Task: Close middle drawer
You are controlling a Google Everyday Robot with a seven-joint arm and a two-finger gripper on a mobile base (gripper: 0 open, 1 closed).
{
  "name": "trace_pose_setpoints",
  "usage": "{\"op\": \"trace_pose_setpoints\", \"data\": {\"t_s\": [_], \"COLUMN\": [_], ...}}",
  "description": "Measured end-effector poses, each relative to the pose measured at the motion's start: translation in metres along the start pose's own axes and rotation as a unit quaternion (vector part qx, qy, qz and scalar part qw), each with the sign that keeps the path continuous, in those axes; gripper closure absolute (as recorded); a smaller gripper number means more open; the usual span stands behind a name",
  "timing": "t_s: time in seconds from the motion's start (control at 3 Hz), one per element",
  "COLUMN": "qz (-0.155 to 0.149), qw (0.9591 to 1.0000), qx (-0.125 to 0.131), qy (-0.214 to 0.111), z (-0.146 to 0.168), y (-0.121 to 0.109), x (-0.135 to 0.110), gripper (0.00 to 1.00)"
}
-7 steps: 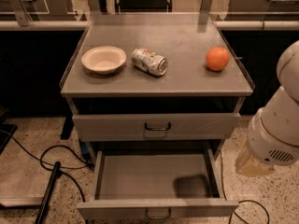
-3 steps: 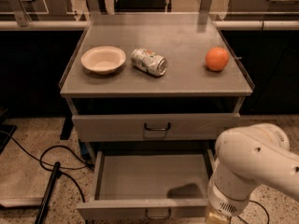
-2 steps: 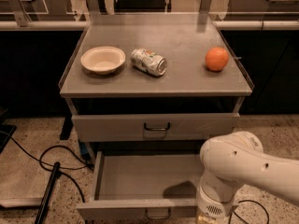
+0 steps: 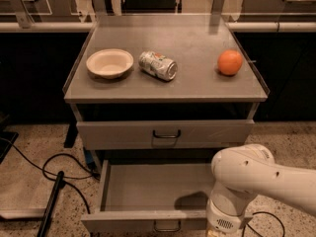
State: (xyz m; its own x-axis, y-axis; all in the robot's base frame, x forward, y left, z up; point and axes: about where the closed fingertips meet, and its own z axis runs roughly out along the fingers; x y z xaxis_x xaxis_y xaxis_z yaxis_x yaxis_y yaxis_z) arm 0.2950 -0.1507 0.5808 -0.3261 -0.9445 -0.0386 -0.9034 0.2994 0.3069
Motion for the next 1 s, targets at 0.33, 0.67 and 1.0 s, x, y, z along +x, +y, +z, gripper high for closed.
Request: {"op": "trace_pose_setpoints", "data": {"t_s": [0.33,0.67,1.0], "qz": [0.033,0.074,0.100], "qw": [0.9992,0.9971,0.9949], "qx": [-0.024,-0.019,0.008], "qy": [0.001,-0.002,0.005], "z": [0.050,0.089,0.107], "y": [-0.012,-0.034,-0.055], "x": [0.003,-0.001,-0.005], "gripper": [1.00,1.00,1.00]}}
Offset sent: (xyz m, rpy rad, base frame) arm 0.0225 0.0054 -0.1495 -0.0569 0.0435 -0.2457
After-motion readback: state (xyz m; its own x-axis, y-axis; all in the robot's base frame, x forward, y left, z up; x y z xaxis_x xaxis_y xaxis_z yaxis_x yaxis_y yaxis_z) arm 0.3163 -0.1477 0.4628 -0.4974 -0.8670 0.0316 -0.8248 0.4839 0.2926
